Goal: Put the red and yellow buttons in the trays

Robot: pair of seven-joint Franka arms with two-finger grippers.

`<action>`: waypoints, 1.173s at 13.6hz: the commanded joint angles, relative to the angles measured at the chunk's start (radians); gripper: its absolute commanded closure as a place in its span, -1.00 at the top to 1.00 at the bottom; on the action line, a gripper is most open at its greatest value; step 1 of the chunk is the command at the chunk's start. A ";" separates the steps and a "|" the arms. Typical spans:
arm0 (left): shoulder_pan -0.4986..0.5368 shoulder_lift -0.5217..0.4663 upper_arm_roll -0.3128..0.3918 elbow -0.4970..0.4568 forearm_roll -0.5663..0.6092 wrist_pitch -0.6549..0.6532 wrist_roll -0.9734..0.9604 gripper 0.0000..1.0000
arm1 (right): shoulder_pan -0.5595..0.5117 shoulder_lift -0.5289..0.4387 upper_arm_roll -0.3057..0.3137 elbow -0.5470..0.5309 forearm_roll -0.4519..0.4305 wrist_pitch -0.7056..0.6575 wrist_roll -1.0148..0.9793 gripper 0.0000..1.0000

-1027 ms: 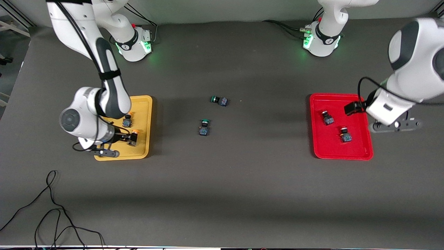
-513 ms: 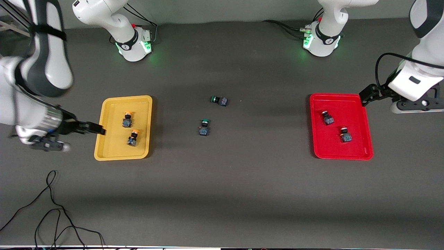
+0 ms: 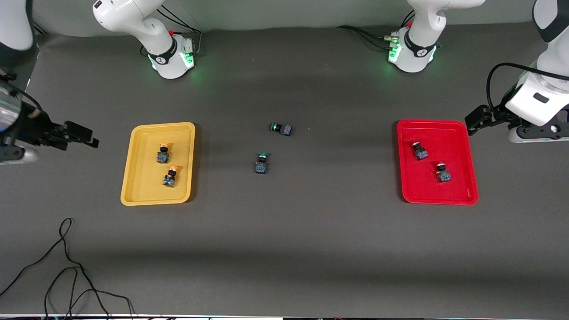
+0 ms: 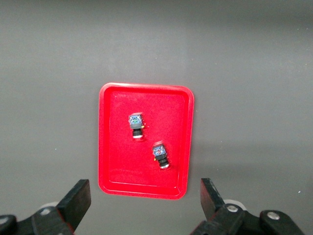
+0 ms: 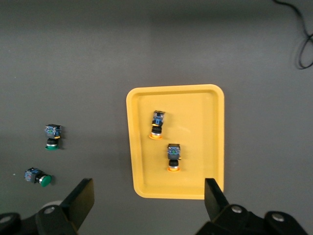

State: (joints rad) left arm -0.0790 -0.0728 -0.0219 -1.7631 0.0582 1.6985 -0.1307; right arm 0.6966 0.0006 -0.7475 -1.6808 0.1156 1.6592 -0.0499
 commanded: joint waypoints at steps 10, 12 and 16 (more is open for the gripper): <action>0.002 0.024 0.000 0.048 0.003 -0.063 0.019 0.99 | -0.557 -0.082 0.653 -0.036 -0.142 -0.006 -0.002 1.00; 0.002 0.024 0.000 0.048 0.003 -0.063 0.017 0.99 | -0.589 -0.074 0.683 -0.031 -0.137 -0.007 0.001 1.00; 0.002 0.024 0.000 0.048 0.003 -0.065 0.017 1.00 | -0.589 -0.070 0.682 -0.033 -0.128 -0.009 0.045 1.00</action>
State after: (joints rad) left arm -0.0780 -0.0609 -0.0218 -1.7438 0.0582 1.6599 -0.1294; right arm 0.1184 -0.0566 -0.0807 -1.7012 -0.0045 1.6489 -0.0395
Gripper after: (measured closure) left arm 0.000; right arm 0.000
